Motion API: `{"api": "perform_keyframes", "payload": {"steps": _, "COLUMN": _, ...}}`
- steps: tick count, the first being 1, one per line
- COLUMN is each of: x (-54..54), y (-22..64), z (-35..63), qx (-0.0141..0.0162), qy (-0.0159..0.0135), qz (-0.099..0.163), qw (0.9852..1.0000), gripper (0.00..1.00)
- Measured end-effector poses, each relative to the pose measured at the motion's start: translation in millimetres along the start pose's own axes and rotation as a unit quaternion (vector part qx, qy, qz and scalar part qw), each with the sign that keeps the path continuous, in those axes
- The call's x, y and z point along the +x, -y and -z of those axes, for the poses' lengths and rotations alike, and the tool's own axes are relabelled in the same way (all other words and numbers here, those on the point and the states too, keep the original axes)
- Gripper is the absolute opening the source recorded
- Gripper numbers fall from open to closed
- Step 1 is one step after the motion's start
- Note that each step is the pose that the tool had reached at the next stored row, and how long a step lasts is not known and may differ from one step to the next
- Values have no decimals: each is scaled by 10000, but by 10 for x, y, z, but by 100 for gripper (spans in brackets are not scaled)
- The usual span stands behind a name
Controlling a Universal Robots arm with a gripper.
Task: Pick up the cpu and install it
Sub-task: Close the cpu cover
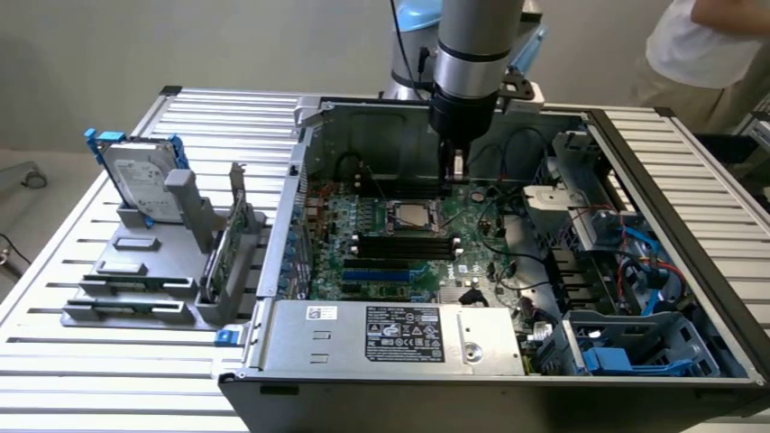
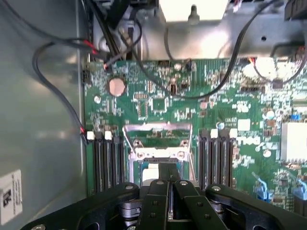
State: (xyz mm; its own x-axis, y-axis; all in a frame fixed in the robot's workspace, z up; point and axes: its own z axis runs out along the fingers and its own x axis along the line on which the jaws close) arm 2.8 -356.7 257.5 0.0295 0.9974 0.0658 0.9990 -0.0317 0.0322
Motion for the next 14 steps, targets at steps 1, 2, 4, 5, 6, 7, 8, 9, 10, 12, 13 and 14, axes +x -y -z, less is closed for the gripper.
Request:
{"api": "perform_keyframes", "payload": {"steps": 1, "x": -6, "y": -46, "z": 21, "qx": 0, "qy": -5, "qz": -1, "qw": 10000, "gripper": 11}}
{"api": "perform_keyframes", "payload": {"steps": 2, "x": -10, "y": -87, "z": 41, "qx": 1, "qy": -9, "qz": 0, "qw": 10000, "gripper": 11}}
{"api": "perform_keyframes", "payload": {"steps": 4, "x": -16, "y": -158, "z": 84, "qx": 1, "qy": -18, "qz": 0, "qw": 10000, "gripper": 11}}
{"api": "perform_keyframes", "payload": {"steps": 5, "x": -18, "y": -191, "z": 107, "qx": 1, "qy": -23, "qz": -1, "qw": 10000, "gripper": 11}}
{"api": "perform_keyframes", "payload": {"steps": 6, "x": -18, "y": -219, "z": 123, "qx": 1, "qy": -27, "qz": -1, "qw": 10000, "gripper": 11}}
{"api": "perform_keyframes", "payload": {"steps": 7, "x": -17, "y": -246, "z": 131, "qx": 1, "qy": -34, "qz": -1, "qw": 10000, "gripper": 11}}
{"api": "perform_keyframes", "payload": {"steps": 8, "x": -16, "y": -271, "z": 133, "qx": 1, "qy": -42, "qz": -1, "qw": 10000, "gripper": 11}}
{"api": "perform_keyframes", "payload": {"steps": 9, "x": -16, "y": -291, "z": 132, "qx": 1, "qy": -52, "qz": -2, "qw": 10000, "gripper": 11}}
{"api": "perform_keyframes", "payload": {"steps": 10, "x": -15, "y": -308, "z": 132, "qx": 2, "qy": -68, "qz": -2, "qw": 10000, "gripper": 11}}
{"api": "perform_keyframes", "payload": {"steps": 12, "x": -14, "y": -337, "z": 130, "qx": 1, "qy": -130, "qz": -4, "qw": 9999, "gripper": 11}}
{"api": "perform_keyframes", "payload": {"steps": 13, "x": -14, "y": -349, "z": 129, "qx": 1, "qy": -169, "qz": -6, "qw": 9999, "gripper": 11}}
{"api": "perform_keyframes", "payload": {"steps": 14, "x": -14, "y": -361, "z": 127, "qx": 0, "qy": -206, "qz": -7, "qw": 9998, "gripper": 11}}
